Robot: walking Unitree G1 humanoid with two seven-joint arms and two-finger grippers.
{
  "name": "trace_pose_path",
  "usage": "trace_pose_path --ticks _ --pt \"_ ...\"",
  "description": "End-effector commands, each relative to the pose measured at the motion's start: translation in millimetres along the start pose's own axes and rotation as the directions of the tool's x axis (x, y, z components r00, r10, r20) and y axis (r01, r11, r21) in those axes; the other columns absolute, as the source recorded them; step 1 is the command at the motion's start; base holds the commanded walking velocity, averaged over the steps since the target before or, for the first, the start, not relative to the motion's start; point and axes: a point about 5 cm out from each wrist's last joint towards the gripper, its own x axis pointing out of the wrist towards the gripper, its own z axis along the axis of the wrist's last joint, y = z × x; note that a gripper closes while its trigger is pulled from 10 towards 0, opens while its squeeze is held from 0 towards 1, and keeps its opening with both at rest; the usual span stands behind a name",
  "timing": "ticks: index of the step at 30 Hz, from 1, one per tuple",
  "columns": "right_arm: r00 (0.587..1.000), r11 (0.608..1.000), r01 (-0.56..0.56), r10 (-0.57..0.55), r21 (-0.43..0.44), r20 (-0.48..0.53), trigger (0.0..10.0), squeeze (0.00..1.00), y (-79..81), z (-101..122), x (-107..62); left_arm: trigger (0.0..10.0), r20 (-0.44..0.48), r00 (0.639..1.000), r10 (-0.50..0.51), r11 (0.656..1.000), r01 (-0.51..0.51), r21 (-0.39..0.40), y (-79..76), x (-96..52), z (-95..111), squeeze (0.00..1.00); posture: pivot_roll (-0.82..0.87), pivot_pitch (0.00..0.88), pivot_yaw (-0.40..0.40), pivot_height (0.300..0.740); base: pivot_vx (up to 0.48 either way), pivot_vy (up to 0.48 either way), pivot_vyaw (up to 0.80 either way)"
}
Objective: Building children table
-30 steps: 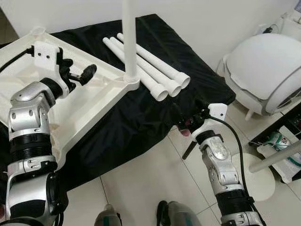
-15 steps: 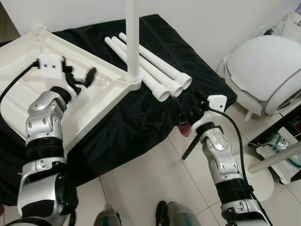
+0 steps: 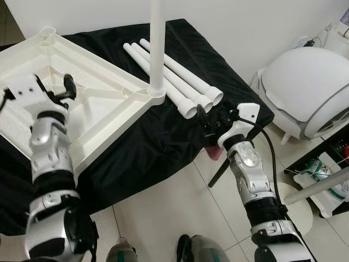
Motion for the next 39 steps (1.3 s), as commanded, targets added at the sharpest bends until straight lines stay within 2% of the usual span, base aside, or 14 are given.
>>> trace_pose_path --ticks 1,3,4,7,11,13,15,18,21,26,30,32,35,39 --pt "1.0 1.0 0.012 -0.012 -0.007 -0.019 10.0 0.0 -0.9 -3.8 -0.1 10.0 0.019 0.999 -0.038 0.996 0.037 0.085 -4.8 -2.2 0.1 0.0 -0.02 0.018 -0.049 0.74 0.0 0.0 0.0" --pt "1.0 1.0 0.013 -0.013 -0.017 -0.028 10.0 0.0 -0.6 -5.0 0.6 10.0 0.032 0.997 -0.071 0.984 0.064 0.167 -6.5 -4.4 -0.1 0.0 -0.02 0.018 -0.049 0.74 0.0 0.0 0.0" --pt "1.0 1.0 0.013 -0.013 -0.017 -0.028 10.0 0.0 -0.6 -5.0 0.6 10.0 0.032 0.997 -0.071 0.984 0.064 0.167 -6.5 -4.4 -0.1 0.0 -0.02 0.018 -0.049 0.74 0.0 0.0 0.0" --pt "0.998 0.998 0.03 -0.033 -0.062 -0.044 10.0 0.0 -1.4 -8.8 0.4 10.0 0.0 0.99 -0.143 0.96 0.139 0.243 1.2 -13.2 -3.0 0.0 0.0 0.0 -0.042 0.74 0.0 0.0 0.0" --pt "0.998 0.993 0.047 -0.051 -0.104 -0.036 10.0 0.0 -2.0 -9.0 2.8 10.0 0.007 0.994 -0.107 0.975 0.104 0.198 8.3 -21.6 -2.2 0.0 0.02 0.0 -0.033 0.74 0.0 0.0 0.0" --pt "0.997 0.994 0.065 -0.067 -0.089 -0.026 10.0 0.0 -3.8 -6.7 5.2 10.0 0.008 0.996 -0.086 0.981 0.084 0.177 6.1 -26.6 -3.8 0.0 0.02 0.0 -0.036 0.74 0.0 0.0 0.0" --pt "0.998 0.994 0.059 -0.061 -0.087 -0.02 10.0 0.0 -3.9 -4.9 6.5 10.0 0.001 0.997 -0.077 0.988 0.076 0.137 -0.3 -31.8 -7.5 0.0 0.03 0.0 -0.037 0.74 0.0 0.0 0.0" --pt "0.998 0.994 0.062 -0.064 -0.094 -0.016 10.0 0.0 -3.9 -4.1 6.6 10.0 0.001 0.997 -0.077 0.99 0.076 0.122 -5.2 -35.0 -9.7 0.0 0.03 0.0 -0.038 0.74 0.0 0.0 0.0" --pt "0.997 0.991 0.072 -0.074 -0.108 -0.015 10.0 0.0 -3.1 -3.2 5.0 10.0 -0.003 0.997 -0.08 0.994 0.08 0.077 -19.3 -44.1 -13.1 0.0 0.02 0.0 -0.036 0.74 0.0 0.0 0.0" --pt "0.998 0.989 0.051 -0.055 -0.139 -0.024 10.0 0.0 3.3 -2.1 0.3 10.0 -0.007 0.992 -0.124 0.992 0.124 0.035 -31.1 -52.5 -10.3 0.0 0.02 0.0 -0.035 0.74 0.0 0.0 0.0" --pt "0.999 0.989 0.031 -0.034 -0.145 -0.017 10.0 0.0 11.2 -0.4 -2.2 10.0 -0.033 0.988 -0.153 0.986 0.155 0.06 -35.6 -58.5 -8.6 0.0 0.02 0.0 -0.033 0.74 0.0 0.0 0.0" --pt "1.0 0.995 0.007 -0.007 -0.103 0.002 10.0 0.0 16.9 2.5 -3.3 10.0 -0.053 0.983 -0.174 0.982 0.178 0.065 -43.3 -62.1 -8.4 0.0 0.02 0.0 -0.035 0.74 0.0 0.0 0.0" --pt "1.0 0.996 -0.013 0.014 -0.085 0.013 10.0 0.0 19.4 2.9 -3.9 10.0 -0.061 0.983 -0.171 0.982 0.175 0.066 -47.2 -63.9 -10.5 0.0 0.03 0.0 -0.037 0.74 0.0 0.0 0.0" --pt "1.0 0.996 -0.021 0.021 -0.085 0.008 10.0 0.0 19.0 0.9 -4.1 10.0 -0.096 0.962 -0.256 0.959 0.266 0.101 -64.8 -74.7 -20.1 0.0 0.03 0.0 -0.037 0.74 0.0 0.0 0.0"
